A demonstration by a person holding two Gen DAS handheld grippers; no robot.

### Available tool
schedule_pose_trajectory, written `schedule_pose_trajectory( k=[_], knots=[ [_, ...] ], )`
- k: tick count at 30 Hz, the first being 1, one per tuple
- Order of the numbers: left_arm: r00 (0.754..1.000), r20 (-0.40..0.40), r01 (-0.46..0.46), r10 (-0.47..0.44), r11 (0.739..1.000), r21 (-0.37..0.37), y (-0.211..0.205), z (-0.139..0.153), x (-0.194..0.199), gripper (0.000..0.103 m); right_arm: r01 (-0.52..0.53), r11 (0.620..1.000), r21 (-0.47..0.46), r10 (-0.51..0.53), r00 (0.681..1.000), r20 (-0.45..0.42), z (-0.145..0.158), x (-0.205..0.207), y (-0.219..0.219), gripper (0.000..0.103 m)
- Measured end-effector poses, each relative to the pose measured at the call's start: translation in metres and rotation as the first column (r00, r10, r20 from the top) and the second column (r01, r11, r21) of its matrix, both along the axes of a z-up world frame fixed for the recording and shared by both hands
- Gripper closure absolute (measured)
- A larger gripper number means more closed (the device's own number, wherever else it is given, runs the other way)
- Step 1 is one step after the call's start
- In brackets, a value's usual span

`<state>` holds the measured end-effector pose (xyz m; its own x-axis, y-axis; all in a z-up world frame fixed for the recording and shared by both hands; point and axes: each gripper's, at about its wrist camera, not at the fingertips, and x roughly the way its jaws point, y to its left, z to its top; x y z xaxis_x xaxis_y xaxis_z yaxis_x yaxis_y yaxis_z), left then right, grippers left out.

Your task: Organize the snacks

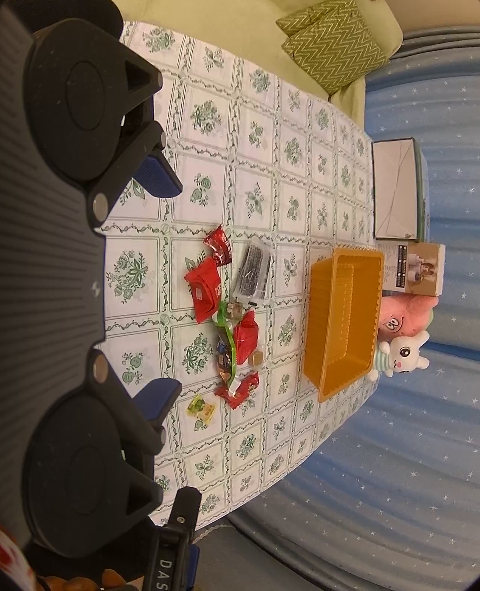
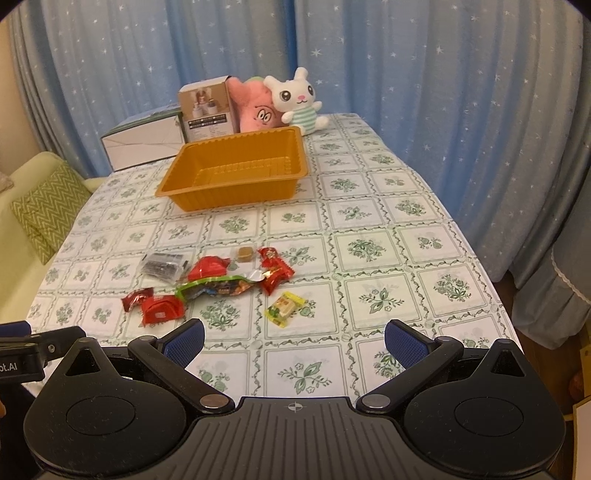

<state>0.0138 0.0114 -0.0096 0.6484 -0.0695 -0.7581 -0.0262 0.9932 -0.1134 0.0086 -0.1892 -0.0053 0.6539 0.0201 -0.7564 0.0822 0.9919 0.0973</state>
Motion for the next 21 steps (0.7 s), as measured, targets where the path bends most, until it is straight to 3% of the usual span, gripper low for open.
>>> schedule_pose_trajectory(
  k=[7,11,14,16,21],
  knots=[
    [0.997,0.000,0.078,-0.078,0.997,0.003,0.006,-0.018,0.019,0.001,0.018,1.000,0.008,-0.018,1.000,0.011,-0.012,0.010,-0.003,0.000],
    [0.983,0.008,0.181,-0.181,0.983,0.034,0.007,-0.029,0.036,0.008,0.022,1.000,0.015,-0.022,1.000,0.012,-0.022,0.018,-0.004,0.001],
    [0.963,0.001,0.270,-0.270,0.961,0.063,0.007,-0.039,0.054,0.011,0.021,0.999,0.027,-0.021,1.000,0.009,-0.031,0.027,-0.005,0.001],
    [0.946,-0.007,0.322,-0.323,0.943,0.087,0.006,-0.046,0.066,0.012,0.016,0.999,0.039,-0.016,1.000,-0.002,-0.039,0.035,-0.005,0.014],
    [0.898,-0.056,0.440,-0.436,0.889,0.130,0.002,-0.066,0.097,0.022,0.023,0.998,0.057,-0.021,0.999,-0.040,-0.061,0.055,-0.005,0.023]
  ],
)
